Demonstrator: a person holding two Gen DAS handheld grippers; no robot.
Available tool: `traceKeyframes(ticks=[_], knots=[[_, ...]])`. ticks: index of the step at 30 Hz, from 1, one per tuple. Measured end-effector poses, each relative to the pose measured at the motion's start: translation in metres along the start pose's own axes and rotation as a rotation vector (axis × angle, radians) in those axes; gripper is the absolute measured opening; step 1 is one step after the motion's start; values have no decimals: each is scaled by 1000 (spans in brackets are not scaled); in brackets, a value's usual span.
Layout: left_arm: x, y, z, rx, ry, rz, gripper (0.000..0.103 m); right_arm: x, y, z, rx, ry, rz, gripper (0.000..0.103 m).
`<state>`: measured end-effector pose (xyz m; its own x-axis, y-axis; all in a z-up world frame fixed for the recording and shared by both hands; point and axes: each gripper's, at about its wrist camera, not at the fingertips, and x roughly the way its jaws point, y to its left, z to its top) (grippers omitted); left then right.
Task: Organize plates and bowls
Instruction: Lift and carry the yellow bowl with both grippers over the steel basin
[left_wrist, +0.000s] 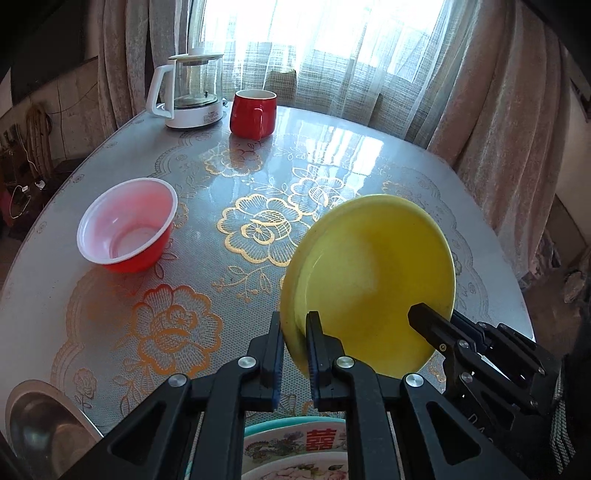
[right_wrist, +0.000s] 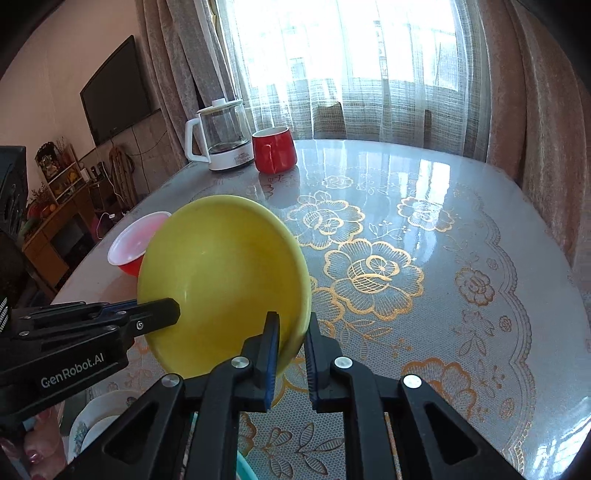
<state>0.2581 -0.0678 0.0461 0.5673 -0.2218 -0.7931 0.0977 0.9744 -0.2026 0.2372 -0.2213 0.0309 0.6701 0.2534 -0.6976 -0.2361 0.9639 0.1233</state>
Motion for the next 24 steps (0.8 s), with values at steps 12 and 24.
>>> traceKeyframes(ticks=[12, 24], knots=[[-53, 41, -40, -65, -23, -9, 12, -42, 58, -18, -45, 28, 24, 13], [-87, 83, -77, -84, 12, -2, 13, -57, 110, -39, -69, 63, 85, 13]])
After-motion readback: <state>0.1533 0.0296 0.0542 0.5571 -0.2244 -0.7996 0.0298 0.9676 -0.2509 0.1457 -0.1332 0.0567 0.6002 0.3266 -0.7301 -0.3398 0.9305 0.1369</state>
